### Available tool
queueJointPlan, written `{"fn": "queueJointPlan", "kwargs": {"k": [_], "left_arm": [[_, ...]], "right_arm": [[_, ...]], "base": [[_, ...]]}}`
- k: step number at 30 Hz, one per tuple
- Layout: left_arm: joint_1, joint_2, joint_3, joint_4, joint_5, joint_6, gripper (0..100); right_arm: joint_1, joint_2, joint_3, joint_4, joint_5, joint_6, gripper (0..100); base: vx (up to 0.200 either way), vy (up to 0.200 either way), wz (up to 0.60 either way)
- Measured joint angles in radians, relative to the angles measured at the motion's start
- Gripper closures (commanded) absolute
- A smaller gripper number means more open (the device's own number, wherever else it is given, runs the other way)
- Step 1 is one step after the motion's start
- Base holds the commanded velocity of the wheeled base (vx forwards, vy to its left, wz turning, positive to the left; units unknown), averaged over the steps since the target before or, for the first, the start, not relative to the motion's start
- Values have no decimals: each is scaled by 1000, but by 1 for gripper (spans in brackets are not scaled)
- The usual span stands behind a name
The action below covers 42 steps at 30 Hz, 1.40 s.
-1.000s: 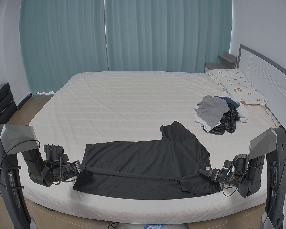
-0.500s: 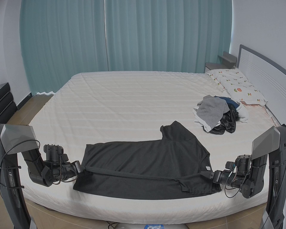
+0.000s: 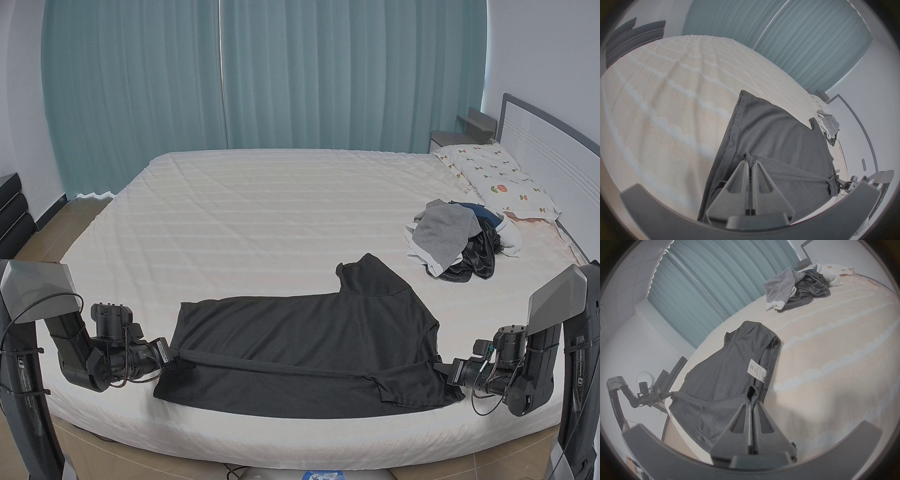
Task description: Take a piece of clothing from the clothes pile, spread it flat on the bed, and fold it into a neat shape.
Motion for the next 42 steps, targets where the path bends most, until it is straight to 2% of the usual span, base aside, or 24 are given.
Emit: {"fn": "queueJointPlan", "kwargs": {"k": [14, 26, 32, 42], "left_arm": [[23, -79, 50, 1, -8, -14, 100], [40, -151, 82, 35, -18, 8, 100], [47, -175, 83, 149, -18, 53, 100], [53, -280, 57, 330, -16, 62, 100]], "right_arm": [[-19, -112, 32, 0, 2, 15, 100], [-51, -101, 21, 0, 4, 15, 100], [-52, -81, 1, 0, 1, 14, 100], [-50, -56, -27, 0, -1, 14, 100]], "base": [[0, 0, 0], [0, 0, 0], [0, 0, 0], [0, 0, 0]]}}
